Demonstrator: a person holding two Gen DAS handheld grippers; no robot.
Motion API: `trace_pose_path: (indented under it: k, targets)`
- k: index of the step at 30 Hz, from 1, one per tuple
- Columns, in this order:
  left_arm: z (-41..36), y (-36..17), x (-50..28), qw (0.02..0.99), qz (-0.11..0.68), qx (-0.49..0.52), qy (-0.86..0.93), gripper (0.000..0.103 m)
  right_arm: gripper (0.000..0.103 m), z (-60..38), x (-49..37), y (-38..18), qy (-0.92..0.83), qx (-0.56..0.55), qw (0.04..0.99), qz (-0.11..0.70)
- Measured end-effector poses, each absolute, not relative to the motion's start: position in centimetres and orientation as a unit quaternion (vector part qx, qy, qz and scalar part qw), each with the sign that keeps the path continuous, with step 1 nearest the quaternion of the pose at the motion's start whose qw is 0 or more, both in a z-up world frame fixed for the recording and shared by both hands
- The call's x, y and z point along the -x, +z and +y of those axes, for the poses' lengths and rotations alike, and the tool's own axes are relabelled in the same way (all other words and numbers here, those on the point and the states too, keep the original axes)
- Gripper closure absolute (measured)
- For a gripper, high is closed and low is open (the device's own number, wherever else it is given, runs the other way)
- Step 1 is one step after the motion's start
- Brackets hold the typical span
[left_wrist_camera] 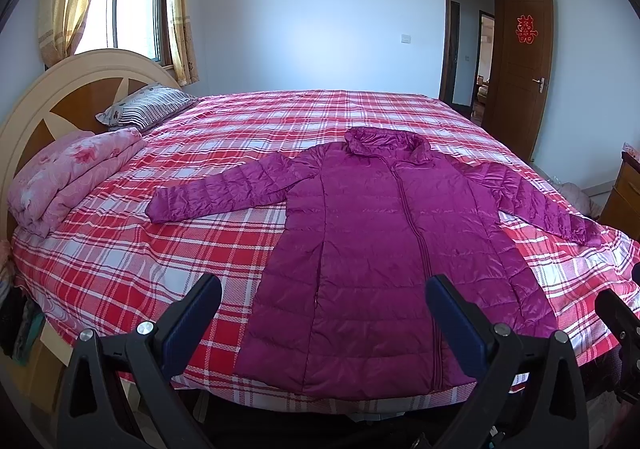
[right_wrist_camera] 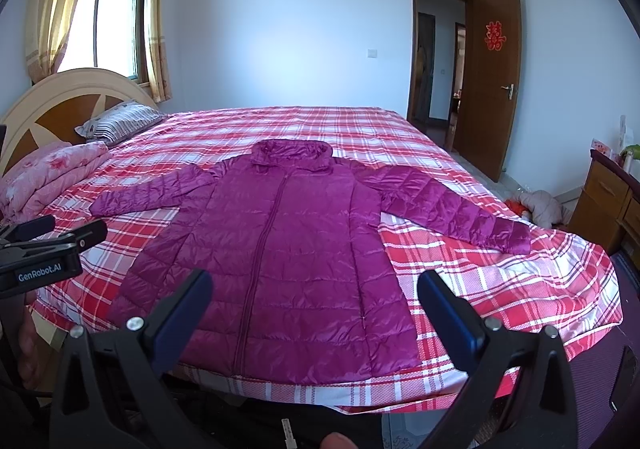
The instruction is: Fold large clothes
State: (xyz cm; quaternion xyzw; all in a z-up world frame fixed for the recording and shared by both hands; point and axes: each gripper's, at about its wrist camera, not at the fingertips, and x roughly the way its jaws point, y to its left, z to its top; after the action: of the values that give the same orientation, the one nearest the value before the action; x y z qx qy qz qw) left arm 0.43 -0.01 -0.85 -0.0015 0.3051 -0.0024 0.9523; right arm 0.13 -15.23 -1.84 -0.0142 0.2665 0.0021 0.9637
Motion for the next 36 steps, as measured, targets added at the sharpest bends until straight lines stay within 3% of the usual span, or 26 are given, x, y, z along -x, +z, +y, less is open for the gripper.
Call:
trace_pose_path:
  k: [10,19,30,36]
  targets:
    - [-0.2,-1.8,-1.4,0.947,0.321,0.000,-0.012,0.001,0.000,-15.2,-0.3,-2.5,0.008,0.012,0.963,0.271]
    - [-2.1,-5.8,-5.9,0.921,0.378,-0.012,-0.095,0.001,0.000,-19.6,-6.1,-6.4,-0.011,0.011,0.953,0.301]
    - [-3.8,-8.3,-14.4,0.935,0.337,-0.085,-0.072,0.001,0.000,-39.7,-16.0,-10.3,-0.182,-0.096,0.909,0.362]
    - [-4.2,-9.8,-16.8,0.931,0.349,-0.081,-0.070,0.001,0.013,-49.3,-20.1,-11.9,-0.256,-0.163,0.866,0.397]
